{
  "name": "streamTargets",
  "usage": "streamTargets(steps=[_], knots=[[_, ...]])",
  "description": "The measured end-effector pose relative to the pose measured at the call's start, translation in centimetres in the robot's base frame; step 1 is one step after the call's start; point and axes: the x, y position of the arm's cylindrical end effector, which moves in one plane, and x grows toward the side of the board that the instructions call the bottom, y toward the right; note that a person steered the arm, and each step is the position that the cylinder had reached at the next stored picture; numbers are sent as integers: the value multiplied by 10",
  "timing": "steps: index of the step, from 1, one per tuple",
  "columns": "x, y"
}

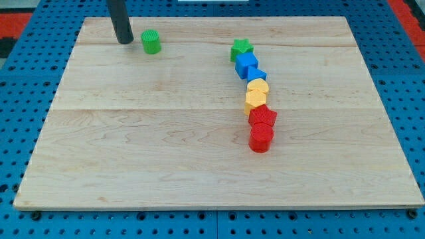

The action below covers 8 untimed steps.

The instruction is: Move the green circle above the line of blocks

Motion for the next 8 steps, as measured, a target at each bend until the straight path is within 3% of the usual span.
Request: streamTargets(steps=[2,3,6,7,8], knots=[[-1,95],[-34,40],[14,126],[10,160],[-23,119]])
